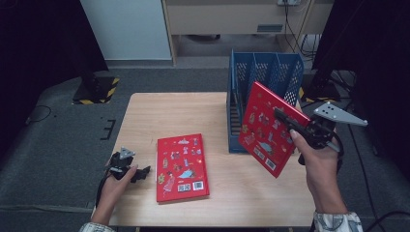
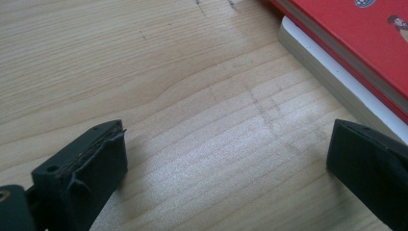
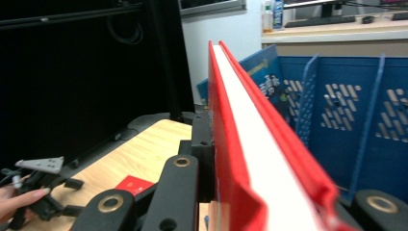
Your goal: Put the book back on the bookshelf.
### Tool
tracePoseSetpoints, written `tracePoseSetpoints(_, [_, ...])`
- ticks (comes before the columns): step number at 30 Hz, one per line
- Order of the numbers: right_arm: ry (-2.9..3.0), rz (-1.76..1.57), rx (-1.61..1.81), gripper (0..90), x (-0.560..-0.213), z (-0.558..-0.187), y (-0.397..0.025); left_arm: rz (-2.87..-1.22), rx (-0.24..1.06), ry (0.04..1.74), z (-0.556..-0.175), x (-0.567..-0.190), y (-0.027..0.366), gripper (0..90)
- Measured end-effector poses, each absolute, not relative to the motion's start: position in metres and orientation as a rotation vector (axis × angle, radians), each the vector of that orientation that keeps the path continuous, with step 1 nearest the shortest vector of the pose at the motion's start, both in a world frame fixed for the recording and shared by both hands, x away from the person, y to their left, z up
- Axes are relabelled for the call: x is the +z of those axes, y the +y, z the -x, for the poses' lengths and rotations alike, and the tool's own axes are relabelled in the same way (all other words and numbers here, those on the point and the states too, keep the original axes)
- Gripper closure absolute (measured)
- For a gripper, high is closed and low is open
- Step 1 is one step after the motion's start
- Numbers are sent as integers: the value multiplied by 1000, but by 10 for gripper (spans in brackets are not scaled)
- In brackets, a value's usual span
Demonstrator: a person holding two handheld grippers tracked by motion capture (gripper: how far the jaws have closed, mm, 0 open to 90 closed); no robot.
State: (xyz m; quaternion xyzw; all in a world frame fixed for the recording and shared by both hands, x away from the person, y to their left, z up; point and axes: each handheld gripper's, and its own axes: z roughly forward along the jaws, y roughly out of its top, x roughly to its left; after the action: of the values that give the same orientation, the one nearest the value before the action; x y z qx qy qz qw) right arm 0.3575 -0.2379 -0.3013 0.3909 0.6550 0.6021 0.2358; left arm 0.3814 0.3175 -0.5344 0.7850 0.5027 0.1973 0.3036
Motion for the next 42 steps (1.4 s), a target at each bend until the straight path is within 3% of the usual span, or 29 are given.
tracePoseSetpoints(42, [1672, -1181, 1506, 798, -276, -431, -241, -2067, 532, 1330, -379, -536, 316, 0])
